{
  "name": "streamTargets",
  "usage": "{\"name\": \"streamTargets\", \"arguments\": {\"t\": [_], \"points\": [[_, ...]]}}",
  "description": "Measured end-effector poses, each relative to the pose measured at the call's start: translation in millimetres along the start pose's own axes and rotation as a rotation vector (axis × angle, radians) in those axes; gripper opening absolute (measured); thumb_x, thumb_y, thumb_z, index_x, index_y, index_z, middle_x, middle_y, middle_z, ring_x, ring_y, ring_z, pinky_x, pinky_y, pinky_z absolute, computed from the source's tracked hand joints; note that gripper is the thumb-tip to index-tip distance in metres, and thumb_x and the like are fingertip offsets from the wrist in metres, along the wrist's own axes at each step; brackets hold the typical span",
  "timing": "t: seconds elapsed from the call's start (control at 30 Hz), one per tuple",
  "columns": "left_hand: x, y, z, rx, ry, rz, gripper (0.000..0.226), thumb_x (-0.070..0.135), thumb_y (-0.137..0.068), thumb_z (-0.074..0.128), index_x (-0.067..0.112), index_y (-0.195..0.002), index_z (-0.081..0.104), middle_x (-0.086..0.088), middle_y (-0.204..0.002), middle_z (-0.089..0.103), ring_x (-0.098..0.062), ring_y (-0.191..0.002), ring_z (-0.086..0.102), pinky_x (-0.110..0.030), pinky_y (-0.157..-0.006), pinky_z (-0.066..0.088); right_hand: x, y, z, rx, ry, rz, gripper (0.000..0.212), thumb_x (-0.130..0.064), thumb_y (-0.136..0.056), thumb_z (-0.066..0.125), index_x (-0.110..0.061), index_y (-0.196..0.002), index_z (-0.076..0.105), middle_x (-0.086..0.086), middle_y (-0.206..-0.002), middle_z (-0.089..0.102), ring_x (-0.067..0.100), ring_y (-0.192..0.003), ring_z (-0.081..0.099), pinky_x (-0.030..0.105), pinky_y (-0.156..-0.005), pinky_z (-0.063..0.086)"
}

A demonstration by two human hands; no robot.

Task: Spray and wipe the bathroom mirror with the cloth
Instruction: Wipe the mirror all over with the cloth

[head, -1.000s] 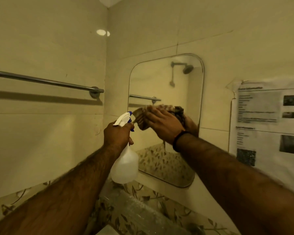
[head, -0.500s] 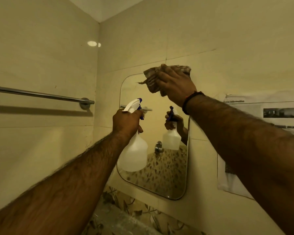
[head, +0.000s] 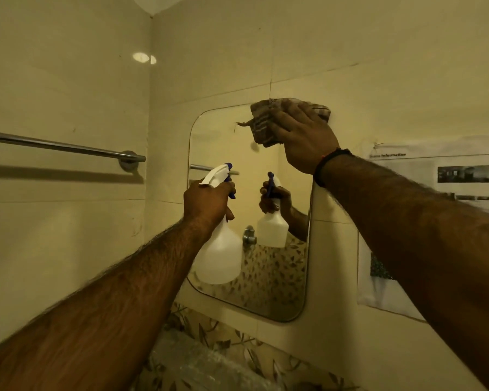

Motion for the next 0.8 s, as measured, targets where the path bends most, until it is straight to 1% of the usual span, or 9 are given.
{"name": "streamTargets", "arguments": {"t": [0.17, 0.23, 0.33, 0.4, 0.47, 0.5, 0.63, 0.73, 0.8], "points": [[-11, 4, 0, 0.009, -0.037, -0.021, 0.053, 0.028, -0.078, 0.073, 0.009, -0.126, 0.060, -0.018, -0.091, 0.075, -0.018, -0.040, 0.061, -0.032, -0.063, 0.055, -13, 18, 7, 0.002, -0.034, 0.000, 0.055, -0.016, -0.090, 0.040, -0.017, -0.145, 0.037, 0.011, -0.156, 0.028, 0.033, -0.146, 0.017, 0.051, -0.118, 0.012], [-15, 7, 0, 0.009, -0.045, -0.020, 0.051, 0.028, -0.079, 0.073, 0.009, -0.125, 0.062, -0.017, -0.087, 0.075, -0.018, -0.039, 0.061, -0.033, -0.065, 0.057, -20, 28, 11, -0.013, -0.049, -0.004, 0.056, -0.019, -0.090, 0.041, -0.017, -0.146, 0.036, 0.010, -0.156, 0.027, 0.032, -0.146, 0.017, 0.050, -0.118, 0.012], [-21, 15, -2, 0.012, -0.055, -0.039, 0.041, 0.026, -0.079, 0.073, 0.009, -0.114, 0.063, -0.018, -0.091, 0.074, -0.020, -0.042, 0.062, -0.034, -0.067, 0.057, -30, 44, 18, -0.054, -0.051, -0.011, 0.059, -0.025, -0.091, 0.041, -0.018, -0.148, 0.032, 0.009, -0.158, 0.022, 0.030, -0.147, 0.012, 0.048, -0.119, 0.009], [-27, 22, -2, 0.009, -0.058, -0.054, 0.028, 0.024, -0.079, 0.072, 0.015, -0.103, 0.060, -0.018, -0.091, 0.074, -0.023, -0.044, 0.061, -0.035, -0.068, 0.057, -38, 55, 22, -0.076, -0.058, -0.017, 0.060, -0.029, -0.090, 0.040, -0.018, -0.149, 0.030, 0.009, -0.159, 0.021, 0.030, -0.147, 0.010, 0.048, -0.119, 0.010], [-32, 29, -2, 0.007, -0.069, -0.053, 0.016, 0.023, -0.080, 0.071, 0.019, -0.092, 0.062, -0.017, -0.087, 0.074, -0.025, -0.045, 0.062, -0.038, -0.071, 0.059, -46, 65, 25, -0.101, -0.069, -0.017, 0.062, -0.032, -0.089, 0.035, -0.018, -0.149, 0.029, 0.009, -0.159, 0.020, 0.030, -0.147, 0.010, 0.048, -0.119, 0.011], [-35, 32, -1, 0.005, -0.078, -0.052, 0.014, 0.023, -0.080, 0.071, 0.019, -0.091, 0.064, -0.016, -0.085, 0.074, -0.025, -0.045, 0.061, -0.037, -0.071, 0.059, -51, 71, 26, -0.115, -0.076, -0.018, 0.063, -0.032, -0.088, 0.031, -0.018, -0.149, 0.028, 0.008, -0.159, 0.020, 0.030, -0.147, 0.010, 0.049, -0.119, 0.012], [-50, 47, 0, -0.002, -0.091, -0.080, 0.017, 0.022, -0.079, 0.070, 0.017, -0.094, 0.067, -0.016, -0.082, 0.074, -0.025, -0.043, 0.061, -0.036, -0.069, 0.059, -69, 96, 31, -0.144, -0.109, -0.045, 0.061, -0.029, -0.090, 0.036, -0.016, -0.149, 0.026, 0.010, -0.159, 0.019, 0.030, -0.147, 0.009, 0.050, -0.118, 0.013], [-62, 56, 2, -0.014, -0.098, -0.098, 0.035, 0.024, -0.080, 0.070, 0.011, -0.112, 0.068, -0.012, -0.092, 0.076, -0.020, -0.039, 0.061, -0.031, -0.059, 0.056, -85, 117, 32, -0.165, -0.106, -0.065, 0.064, -0.032, -0.089, 0.032, -0.015, -0.150, 0.025, 0.009, -0.159, 0.018, 0.030, -0.147, 0.008, 0.047, -0.119, 0.009], [-71, 62, 4, -0.018, -0.104, -0.105, 0.036, 0.026, -0.082, 0.070, 0.009, -0.113, 0.065, -0.012, -0.093, 0.076, -0.020, -0.039, 0.060, -0.032, -0.060, 0.057, -95, 128, 34, -0.141, -0.138, -0.070, 0.059, -0.030, -0.092, 0.042, -0.014, -0.148, 0.032, 0.010, -0.157, 0.025, 0.031, -0.146, 0.014, 0.047, -0.119, 0.011]]}}
Point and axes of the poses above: each hand's wrist, its own y-axis away from the middle knuckle, its own z-axis out of the palm, x = y × z, the point moved 6 cm from there along -y, towards the middle knuckle
